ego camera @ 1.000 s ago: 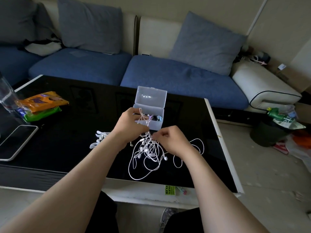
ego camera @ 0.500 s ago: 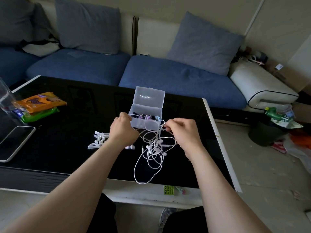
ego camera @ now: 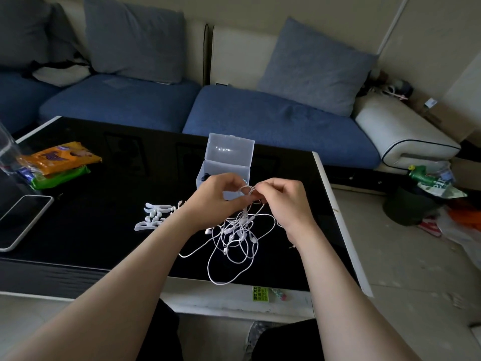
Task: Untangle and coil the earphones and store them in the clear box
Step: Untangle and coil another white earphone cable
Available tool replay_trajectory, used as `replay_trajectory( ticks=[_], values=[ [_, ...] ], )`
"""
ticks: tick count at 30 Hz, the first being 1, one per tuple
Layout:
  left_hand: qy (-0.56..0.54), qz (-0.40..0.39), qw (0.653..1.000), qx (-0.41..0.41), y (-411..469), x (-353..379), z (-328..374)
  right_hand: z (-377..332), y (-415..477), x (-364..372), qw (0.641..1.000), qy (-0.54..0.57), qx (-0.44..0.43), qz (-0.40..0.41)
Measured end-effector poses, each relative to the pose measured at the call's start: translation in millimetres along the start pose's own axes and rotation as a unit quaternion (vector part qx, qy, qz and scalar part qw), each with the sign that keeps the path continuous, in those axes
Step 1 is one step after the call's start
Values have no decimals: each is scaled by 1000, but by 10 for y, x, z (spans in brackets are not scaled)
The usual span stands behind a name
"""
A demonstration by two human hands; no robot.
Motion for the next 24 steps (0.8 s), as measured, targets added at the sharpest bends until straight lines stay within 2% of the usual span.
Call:
replay_trajectory(
  ticks=[7, 9, 11, 14, 18, 24],
  values=[
    [-10, 99, 993, -59, 47, -76, -116, -10, -26, -83, 1000, 1, 13, 3],
    [-26, 121, 990, -69, 58, -89, -127, 16, -30, -61, 998, 43, 56, 1],
    [-13, 111, 992, -63, 67, -75, -136, 51, -11, -27, 987, 117, 106, 16],
    [63, 53, 996, -38, 52, -28, -141, 59, 26, 22, 970, 201, 133, 35],
    [118, 31, 992, -23, 15, -19, -131, 42, 46, 36, 975, 193, 98, 50],
    [172, 93, 980, -47, 22, -97, -219, 41, 54, -26, 978, 165, 87, 94]
  ],
)
Point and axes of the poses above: each hand's wrist, its own y-axis towards the middle knuckle, its own x-axis out of the palm, z = x × y, the point moved 4 cm from there along y, towards the middle knuckle, and after that the axes turned 9 degrees about z, right-handed, at the moved point
